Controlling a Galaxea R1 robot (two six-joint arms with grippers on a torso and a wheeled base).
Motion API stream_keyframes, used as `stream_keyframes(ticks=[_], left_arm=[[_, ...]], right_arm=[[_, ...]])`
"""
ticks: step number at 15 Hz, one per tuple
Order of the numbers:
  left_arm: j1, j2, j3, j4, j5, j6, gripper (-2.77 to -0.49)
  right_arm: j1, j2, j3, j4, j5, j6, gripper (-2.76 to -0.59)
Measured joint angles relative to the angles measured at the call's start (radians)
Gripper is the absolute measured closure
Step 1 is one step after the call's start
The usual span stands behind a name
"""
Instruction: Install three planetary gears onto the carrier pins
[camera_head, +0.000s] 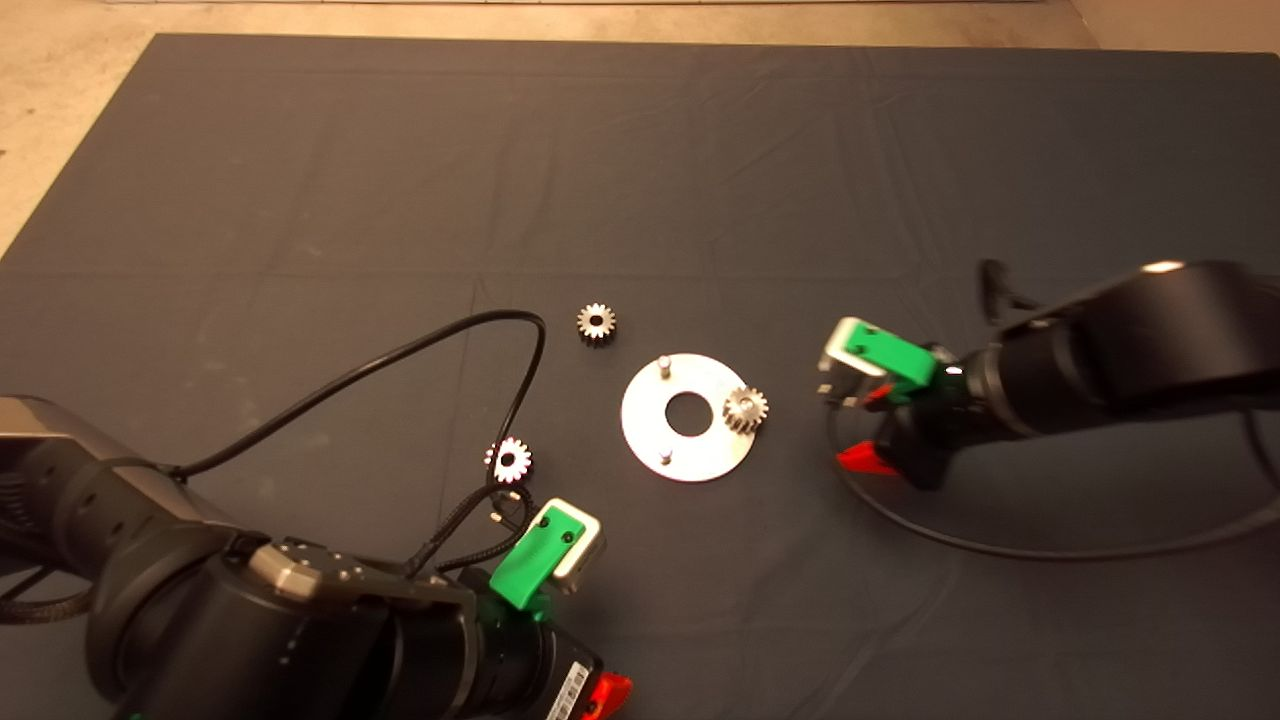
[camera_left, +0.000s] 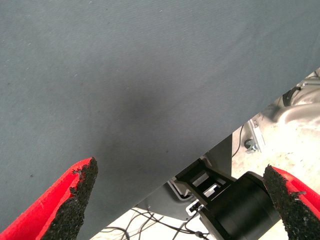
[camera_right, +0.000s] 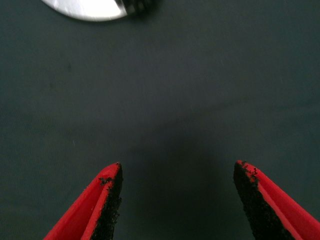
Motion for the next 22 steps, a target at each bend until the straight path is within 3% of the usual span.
stream_keyframes(ticks=[1,2,4,7,9,10,13,17,20,22], left_arm=[[-0.004,0.008,0.000,0.000,-0.001,0.000,-2.37],[-0.011,0.011,0.000,0.000,-0.002,0.001,-2.37],[-0.040,0.010,0.000,0.000,0.000,0.024,-2.37],[-0.088,-0.016,0.000,0.000,-0.001,0.134,-2.37],[-0.098,-0.067,0.000,-0.001,-0.001,0.242,-2.37],[-0.104,-0.105,0.000,0.000,-0.002,0.304,-2.37],[-0.109,-0.251,0.000,0.006,0.001,0.425,-2.37],[-0.116,-0.336,0.000,0.100,0.000,0.498,-2.37],[-0.116,-0.368,-0.015,0.135,-0.002,0.560,-2.37],[-0.116,-0.388,-0.063,0.169,0.000,0.597,-2.37]], right_arm=[[0.000,-0.038,0.029,0.002,-0.008,0.003,-1.63],[0.001,-0.115,0.080,0.003,-0.023,0.011,-1.63],[0.007,-0.185,0.131,0.004,-0.044,0.037,-1.63],[0.008,-0.221,0.161,0.006,-0.039,0.071,-1.63],[0.008,-0.246,0.162,0.006,-0.040,0.074,-1.63],[0.008,-0.258,0.166,0.006,-0.033,0.074,-1.63],[0.013,-0.319,0.170,0.006,-0.032,0.075,-1.63],[0.013,-0.329,0.177,0.006,-0.025,0.077,-1.63],[0.013,-0.329,0.177,0.006,-0.017,0.079,-1.63],[0.013,-0.329,0.177,0.006,-0.014,0.081,-1.63]])
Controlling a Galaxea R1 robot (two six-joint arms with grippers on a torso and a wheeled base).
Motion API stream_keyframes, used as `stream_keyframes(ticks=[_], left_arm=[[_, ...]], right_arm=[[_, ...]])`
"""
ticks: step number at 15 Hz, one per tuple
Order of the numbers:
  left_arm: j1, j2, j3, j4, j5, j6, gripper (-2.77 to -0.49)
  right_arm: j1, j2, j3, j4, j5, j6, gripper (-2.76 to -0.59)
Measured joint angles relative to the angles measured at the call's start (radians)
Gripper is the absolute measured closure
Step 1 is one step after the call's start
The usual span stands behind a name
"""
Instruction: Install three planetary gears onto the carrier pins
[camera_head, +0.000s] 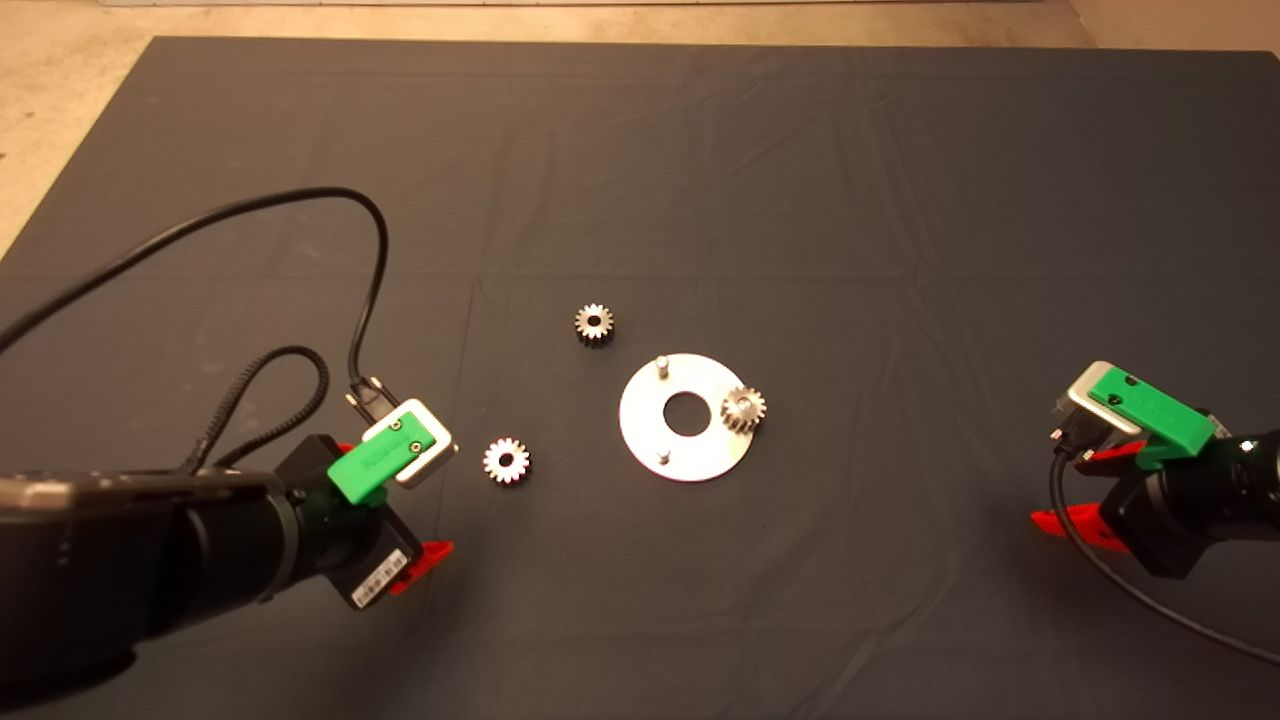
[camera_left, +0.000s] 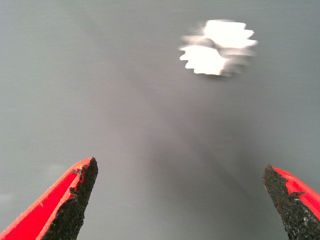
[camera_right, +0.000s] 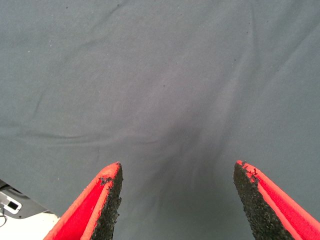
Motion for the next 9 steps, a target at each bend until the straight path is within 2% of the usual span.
stream_keyframes(ticks=[2,3,4,5,7,9], left_arm=[[0.005,-0.001,-0.023,0.045,-0.002,0.000,-2.37],[0.026,0.000,-0.023,0.063,-0.008,0.000,-2.37],[0.052,0.004,-0.023,0.069,-0.010,0.000,-2.37],[0.062,0.012,-0.023,0.070,-0.013,0.000,-2.37],[0.061,0.013,-0.023,0.075,-0.015,-0.001,-2.37],[0.061,0.029,-0.024,0.079,-0.015,-0.024,-2.37]], right_arm=[[0.000,0.000,0.000,0.000,0.003,0.005,-1.63],[0.000,0.000,0.000,0.000,0.004,0.006,-1.63],[-0.001,0.000,0.000,0.000,0.003,0.007,-1.63],[-0.001,0.000,0.000,0.000,0.004,0.007,-1.63],[-0.001,0.001,0.000,0.000,0.008,0.007,-1.63],[-0.003,0.001,0.000,0.000,0.007,0.007,-1.63]])
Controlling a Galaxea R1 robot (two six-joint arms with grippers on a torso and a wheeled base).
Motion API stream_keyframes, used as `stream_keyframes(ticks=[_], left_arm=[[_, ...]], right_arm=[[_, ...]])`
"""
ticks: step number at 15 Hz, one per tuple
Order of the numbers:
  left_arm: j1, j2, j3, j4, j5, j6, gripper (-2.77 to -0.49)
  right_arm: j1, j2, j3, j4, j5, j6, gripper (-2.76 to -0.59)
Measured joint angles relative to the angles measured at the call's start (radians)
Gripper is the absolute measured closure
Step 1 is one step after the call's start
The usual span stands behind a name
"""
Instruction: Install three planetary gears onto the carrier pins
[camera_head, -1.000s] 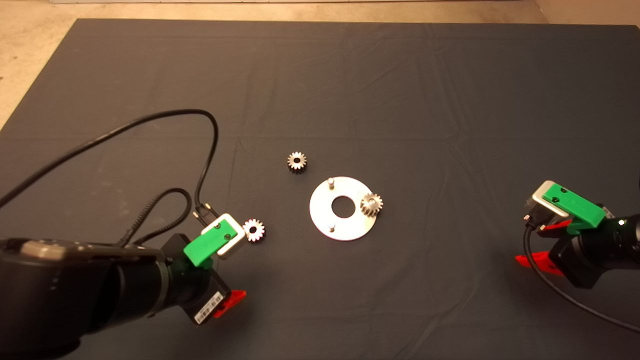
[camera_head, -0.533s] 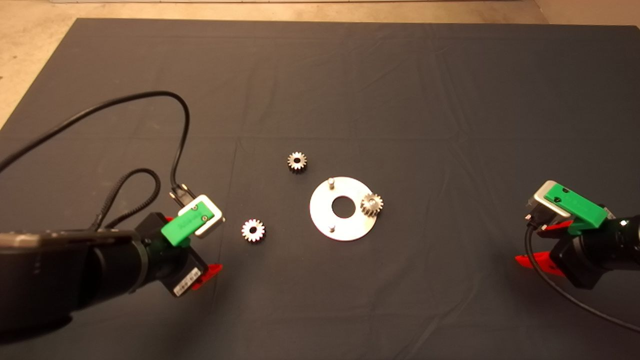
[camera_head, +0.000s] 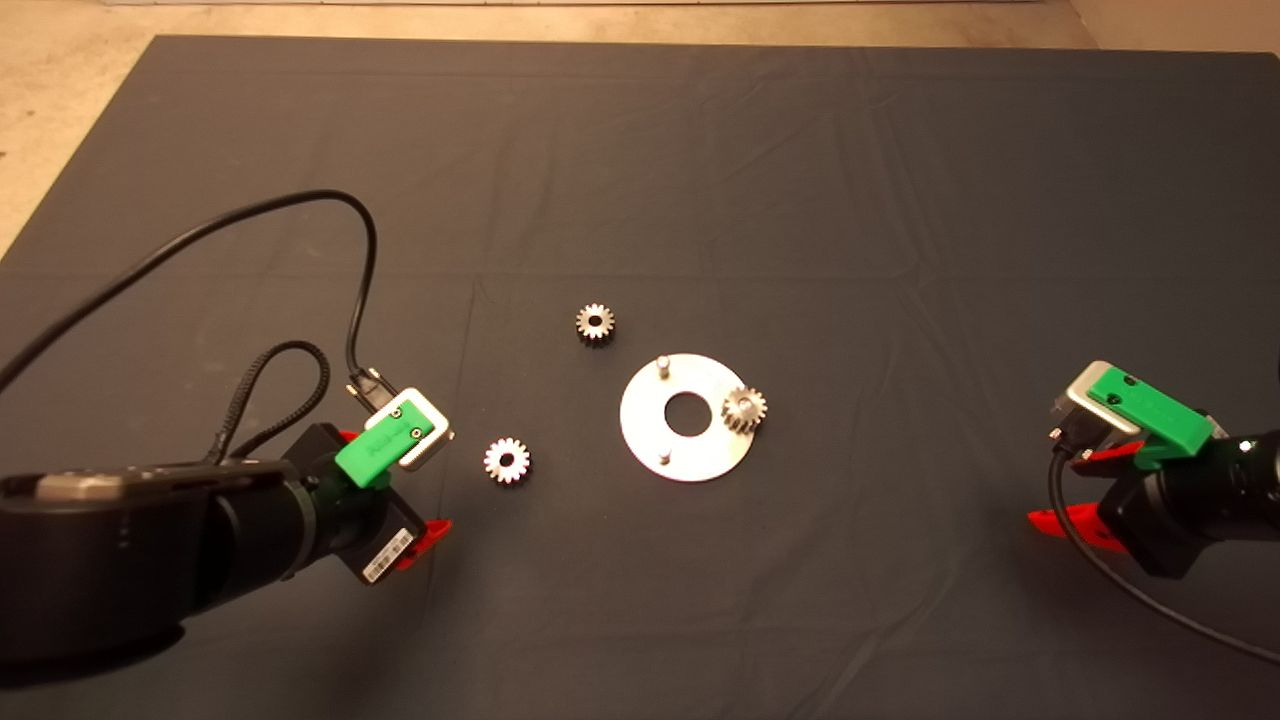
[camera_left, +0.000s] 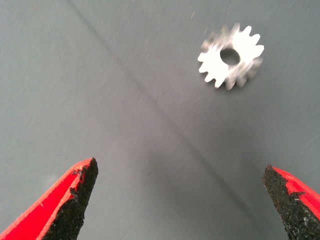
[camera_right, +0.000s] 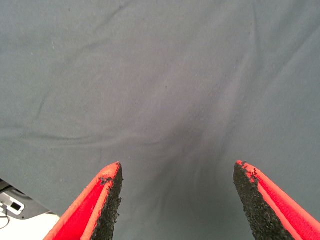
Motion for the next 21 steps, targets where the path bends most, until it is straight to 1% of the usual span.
stream_keyframes(ticks=[1,2,4,6,9,10,11,12,14,15,16,18,19,20,21], left_arm=[[0.000,0.015,0.000,0.009,0.000,-0.005,-2.37],[0.000,0.030,-0.001,0.022,-0.001,-0.023,-2.37],[0.000,0.057,-0.008,0.030,-0.001,-0.035,-2.37],[0.001,0.079,-0.027,0.034,-0.002,-0.037,-2.37],[0.028,0.082,-0.041,0.066,-0.002,-0.038,-2.37],[0.034,0.086,-0.047,0.070,-0.002,-0.039,-2.37],[0.038,0.089,-0.052,0.073,-0.007,-0.041,-2.37],[0.042,0.093,-0.065,0.075,-0.019,-0.042,-2.37],[0.058,0.097,-0.081,0.079,-0.046,-0.042,-2.37],[0.061,0.098,-0.088,0.079,-0.062,-0.042,-2.37],[0.061,0.103,-0.103,0.079,-0.073,-0.042,-2.37],[0.061,0.123,-0.124,0.080,-0.077,-0.042,-2.37],[0.061,0.133,-0.129,0.089,-0.082,-0.042,-2.37],[0.064,0.139,-0.131,0.105,-0.086,-0.042,-2.37],[0.070,0.139,-0.135,0.111,-0.088,-0.042,-2.37]], right_arm=[[0.000,0.000,0.000,0.000,0.000,0.000,-1.63],[0.000,0.000,0.000,0.000,0.001,0.000,-1.63],[0.000,0.000,0.000,0.000,0.000,0.000,-1.63],[0.000,0.000,0.000,0.000,0.001,0.000,-1.63],[0.000,0.000,0.000,0.000,0.000,0.000,-1.63],[0.000,0.001,0.000,0.000,0.000,0.000,-1.63],[0.000,0.000,0.000,0.000,0.002,0.000,-1.63],[0.000,0.000,0.000,0.000,0.002,0.000,-1.63],[0.000,0.000,0.000,0.000,0.001,0.000,-1.63],[0.000,0.000,0.000,0.000,0.001,0.000,-1.63],[0.000,0.000,0.000,0.000,0.001,0.000,-1.63],[0.000,0.000,0.000,0.000,0.001,0.000,-1.63],[0.000,0.000,0.000,0.000,0.000,0.000,-1.63],[0.000,0.000,0.000,0.000,0.000,0.000,-1.63],[0.000,0.000,0.000,0.000,0.001,0.000,-1.63]])
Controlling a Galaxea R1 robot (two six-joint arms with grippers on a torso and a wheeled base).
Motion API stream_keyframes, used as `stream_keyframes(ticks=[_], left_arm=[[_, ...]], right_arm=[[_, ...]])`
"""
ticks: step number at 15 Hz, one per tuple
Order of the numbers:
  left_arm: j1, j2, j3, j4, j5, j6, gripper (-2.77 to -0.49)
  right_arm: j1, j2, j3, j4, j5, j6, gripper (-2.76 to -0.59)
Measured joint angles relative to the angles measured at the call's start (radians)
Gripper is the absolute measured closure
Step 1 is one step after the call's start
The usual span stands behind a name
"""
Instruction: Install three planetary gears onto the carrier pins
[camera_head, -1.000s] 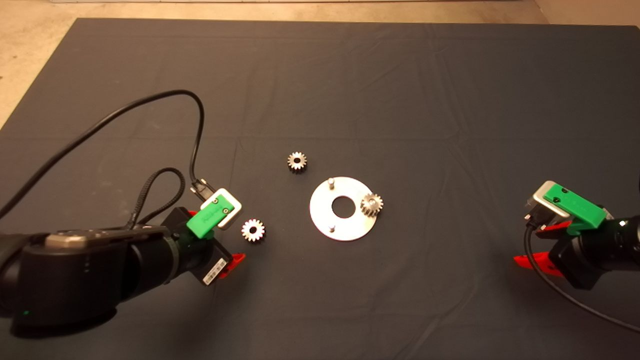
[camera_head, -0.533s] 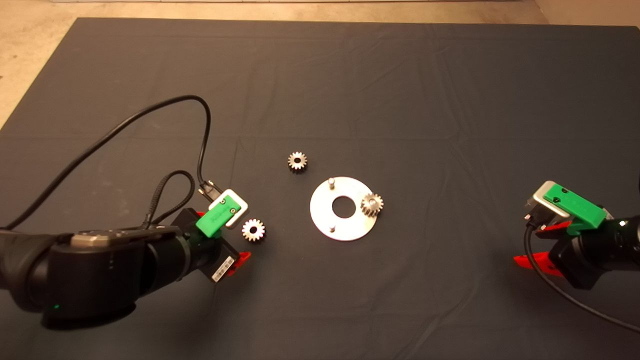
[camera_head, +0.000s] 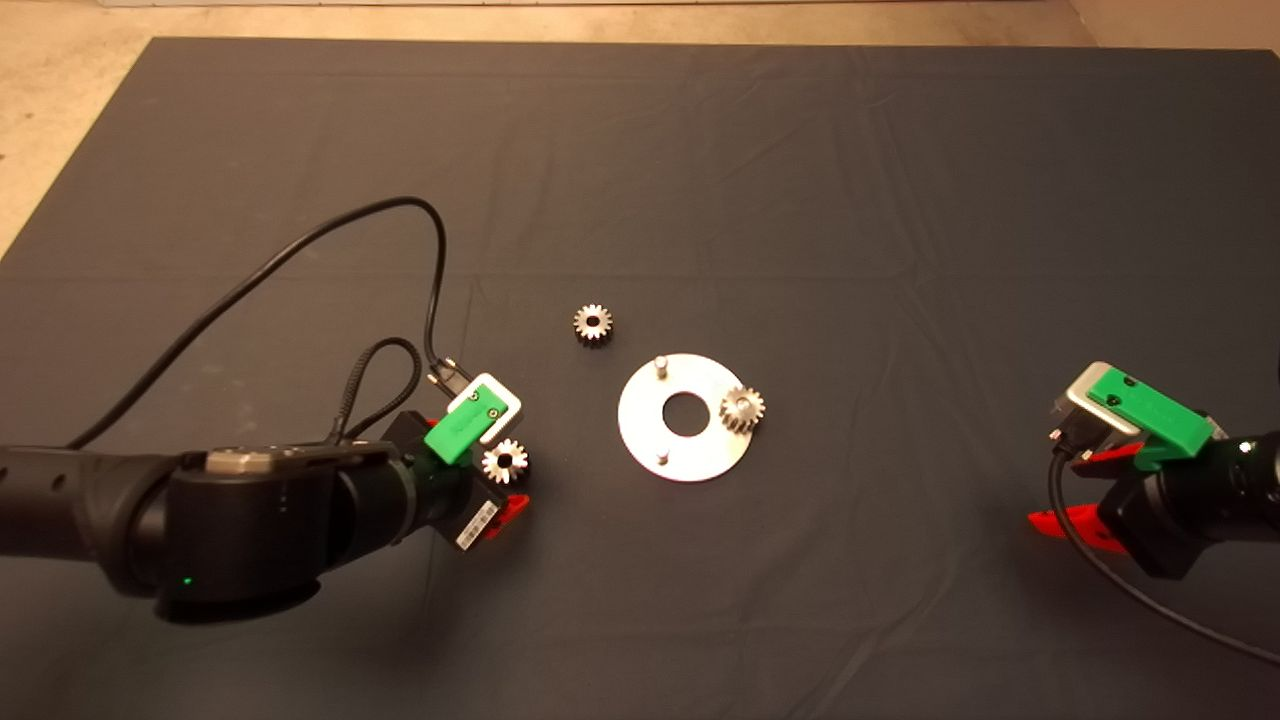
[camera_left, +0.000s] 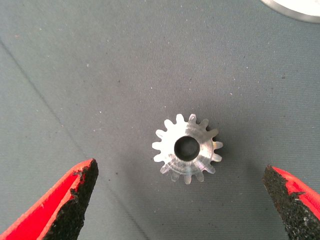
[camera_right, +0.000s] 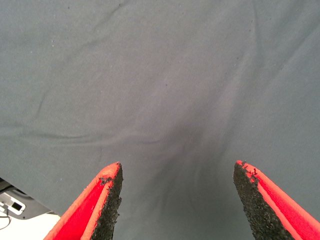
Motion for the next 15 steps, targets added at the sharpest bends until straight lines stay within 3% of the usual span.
stream_keyframes(ticks=[2,4,7,9,12,15], left_arm=[[0.018,-0.001,-0.012,0.001,0.001,0.000,-2.37],[0.021,-0.003,-0.014,0.001,0.000,0.000,-2.37],[0.029,-0.002,-0.014,0.033,-0.003,0.000,-2.37],[0.042,-0.002,-0.027,0.034,-0.004,-0.001,-2.37],[0.041,-0.002,-0.043,0.036,-0.037,-0.001,-2.37],[0.043,-0.002,-0.047,0.039,-0.037,-0.001,-2.37]], right_arm=[[0.000,0.000,0.000,0.000,0.000,0.000,-1.63],[0.000,0.000,0.000,0.000,0.000,0.000,-1.63],[0.000,0.000,0.000,0.000,0.000,0.000,-1.63],[0.000,0.000,0.000,0.000,0.000,0.000,-1.63],[0.000,0.000,0.000,0.000,0.000,0.000,-1.63],[0.000,0.000,0.000,0.000,0.000,0.000,-1.63]])
